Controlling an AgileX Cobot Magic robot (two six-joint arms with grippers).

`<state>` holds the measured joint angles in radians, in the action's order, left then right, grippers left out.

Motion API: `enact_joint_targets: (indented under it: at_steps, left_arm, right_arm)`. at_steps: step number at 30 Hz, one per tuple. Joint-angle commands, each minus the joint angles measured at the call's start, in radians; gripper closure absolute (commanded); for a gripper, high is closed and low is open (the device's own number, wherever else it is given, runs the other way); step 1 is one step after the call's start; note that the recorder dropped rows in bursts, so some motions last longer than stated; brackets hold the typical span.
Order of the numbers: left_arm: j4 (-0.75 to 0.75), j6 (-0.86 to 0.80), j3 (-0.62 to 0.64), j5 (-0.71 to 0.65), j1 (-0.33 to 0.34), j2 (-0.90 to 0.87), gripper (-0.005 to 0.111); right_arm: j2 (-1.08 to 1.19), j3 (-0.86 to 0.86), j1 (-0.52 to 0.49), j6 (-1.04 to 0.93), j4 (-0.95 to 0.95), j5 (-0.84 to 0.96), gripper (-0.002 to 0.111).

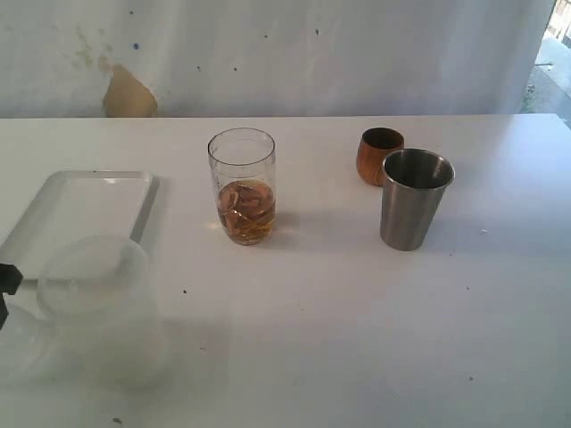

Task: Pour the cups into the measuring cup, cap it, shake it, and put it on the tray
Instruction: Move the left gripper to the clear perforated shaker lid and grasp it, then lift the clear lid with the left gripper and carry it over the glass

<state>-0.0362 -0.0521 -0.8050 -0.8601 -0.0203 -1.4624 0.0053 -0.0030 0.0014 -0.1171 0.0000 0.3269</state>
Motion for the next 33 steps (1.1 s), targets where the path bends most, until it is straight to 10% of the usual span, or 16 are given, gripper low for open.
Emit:
enact_joint_targets:
  at_steps: [1,6,13,21,33]
  left_arm:
    - [-0.011,0.011,0.005,0.022,-0.002,-0.017,0.045]
    - [-0.013,0.019,0.005,0.023,-0.002,-0.034,0.054]
    - [-0.013,0.022,0.005,0.072,-0.002,-0.034,0.105]
    - [0.043,0.022,-0.059,-0.037,-0.002,-0.030,0.107]
    - [-0.091,0.075,-0.738,-0.361,-0.037,-0.056,0.107]
  right_arm:
    - [-0.005,0.003,-0.005,0.001,0.000,-0.007,0.108]
    - [-0.005,0.003,-0.005,0.001,0.000,-0.007,0.108]
    - [-0.005,0.003,-0.005,0.001,0.000,-0.007,0.108]
    - [-0.005,0.003,-0.005,0.001,0.000,-0.007,0.108]
    - [-0.005,0.003,-0.005,0.001,0.000,-0.007,0.108]
